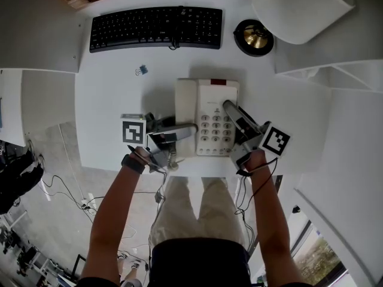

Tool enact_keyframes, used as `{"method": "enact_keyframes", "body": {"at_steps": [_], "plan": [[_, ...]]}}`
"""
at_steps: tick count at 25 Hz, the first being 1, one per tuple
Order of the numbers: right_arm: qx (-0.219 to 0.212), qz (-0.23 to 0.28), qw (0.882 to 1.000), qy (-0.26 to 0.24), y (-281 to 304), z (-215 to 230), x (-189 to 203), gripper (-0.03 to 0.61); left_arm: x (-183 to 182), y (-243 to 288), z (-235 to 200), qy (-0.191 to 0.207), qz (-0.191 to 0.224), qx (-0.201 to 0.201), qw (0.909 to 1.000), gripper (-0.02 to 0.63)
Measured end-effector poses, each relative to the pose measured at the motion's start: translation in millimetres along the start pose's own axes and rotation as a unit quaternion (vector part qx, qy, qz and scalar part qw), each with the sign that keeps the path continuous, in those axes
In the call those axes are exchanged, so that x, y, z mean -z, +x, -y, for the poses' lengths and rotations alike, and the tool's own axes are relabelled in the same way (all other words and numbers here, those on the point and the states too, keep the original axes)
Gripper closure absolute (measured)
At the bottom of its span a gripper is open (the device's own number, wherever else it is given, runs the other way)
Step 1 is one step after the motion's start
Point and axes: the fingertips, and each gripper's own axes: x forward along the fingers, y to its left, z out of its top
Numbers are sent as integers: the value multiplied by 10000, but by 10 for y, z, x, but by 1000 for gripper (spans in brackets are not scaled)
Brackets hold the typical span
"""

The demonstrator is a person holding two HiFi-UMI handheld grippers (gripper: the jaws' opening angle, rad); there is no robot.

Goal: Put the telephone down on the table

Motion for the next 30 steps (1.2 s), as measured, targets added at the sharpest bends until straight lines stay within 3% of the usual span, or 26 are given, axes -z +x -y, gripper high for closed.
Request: {"method": "enact_keyframes", "body": {"at_steps": [3, 5, 6, 8, 10, 14, 16, 20, 23, 30], "plan": [[293, -10, 9992, -255, -56, 41, -25, 357, 13, -1, -10, 28, -38, -80, 10000, 186], [511, 203, 9980, -303, -178, 110, -131, 407, 1, -12, -34, -54, 2, -145, 9999, 186], [458, 382, 9981, -165, -240, 121, -212, 470, -5, -16, -41, -106, 19, -166, 9998, 186], [213, 724, 9970, 159, -314, 99, -365, 480, 5, -16, -56, -124, -4, -268, 9996, 186], [247, 806, 9964, 54, -348, 104, -443, 488, 30, -5, -78, -57, -82, -430, 9990, 189], [329, 640, 9973, -171, -364, 112, -422, 491, 23, 0, -146, 317, -299, -898, 9950, 190], [363, 519, 9976, -275, -360, 103, -355, 491, 56, 32, -163, 288, -347, -858, 9953, 192], [993, -5, 9913, -865, -443, 236, -120, 482, 151, 105, -207, 590, -660, -1119, 9898, 192], [1251, -311, 9824, -1352, -481, 305, -11, 480, 194, 147, -190, 591, -753, -1239, 9877, 190], [1128, -104, 9870, -1138, -503, 338, 21, 462, 126, 134, -185, 895, -456, -1579, 9823, 177]]}}
